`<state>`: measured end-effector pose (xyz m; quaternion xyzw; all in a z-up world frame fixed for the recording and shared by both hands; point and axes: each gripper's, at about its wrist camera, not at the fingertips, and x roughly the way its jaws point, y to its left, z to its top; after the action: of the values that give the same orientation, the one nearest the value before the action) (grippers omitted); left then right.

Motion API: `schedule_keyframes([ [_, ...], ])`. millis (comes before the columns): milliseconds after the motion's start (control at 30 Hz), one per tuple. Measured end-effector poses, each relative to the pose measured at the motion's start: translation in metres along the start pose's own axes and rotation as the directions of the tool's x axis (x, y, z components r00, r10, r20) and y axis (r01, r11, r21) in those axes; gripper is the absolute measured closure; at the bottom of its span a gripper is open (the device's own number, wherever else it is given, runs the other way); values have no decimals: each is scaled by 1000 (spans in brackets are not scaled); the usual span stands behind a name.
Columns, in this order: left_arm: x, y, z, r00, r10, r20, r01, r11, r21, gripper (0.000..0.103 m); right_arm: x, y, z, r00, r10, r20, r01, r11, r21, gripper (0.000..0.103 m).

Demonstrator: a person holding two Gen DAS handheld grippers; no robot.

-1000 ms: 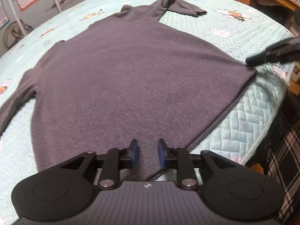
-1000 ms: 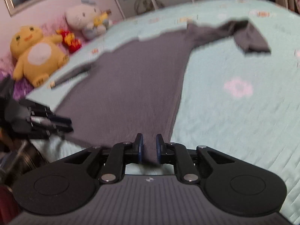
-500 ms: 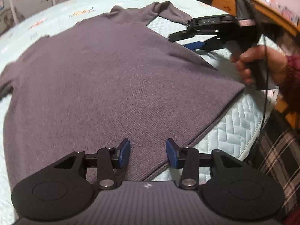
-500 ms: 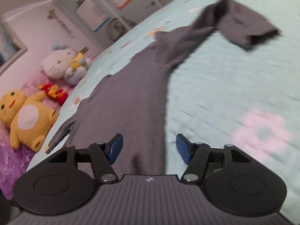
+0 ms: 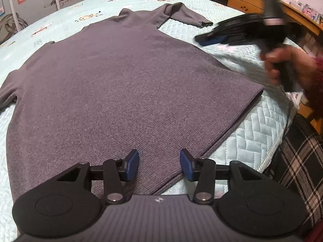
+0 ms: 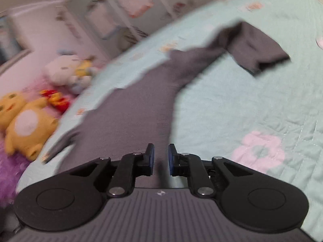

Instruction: Fold clothes

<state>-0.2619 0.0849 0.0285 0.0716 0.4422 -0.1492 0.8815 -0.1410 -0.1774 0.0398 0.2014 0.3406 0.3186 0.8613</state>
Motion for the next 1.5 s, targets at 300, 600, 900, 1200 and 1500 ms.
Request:
schedule_keyframes([
  [300,5,3,16,996,13,-88,-21,996,-90,47,-34,11,-55,977,-50,-206,44,998,-33,103],
  [600,9,4,21,991,36,-128,-60,980,-188,42,-29,68,-64,965,-143,-220,92,970,-225,63],
  [900,4,2,25,987,79,-143,-113,963,-247,40,-36,101,-60,960,-197,-197,141,954,-264,63],
  [1200,-27,20,12,949,293,-117,-315,904,-288,28,-6,109,-86,939,-253,-232,180,938,-296,63],
  [1500,-13,50,-13,949,262,-174,-310,873,-377,23,-13,138,-73,948,-248,-200,179,933,-312,63],
])
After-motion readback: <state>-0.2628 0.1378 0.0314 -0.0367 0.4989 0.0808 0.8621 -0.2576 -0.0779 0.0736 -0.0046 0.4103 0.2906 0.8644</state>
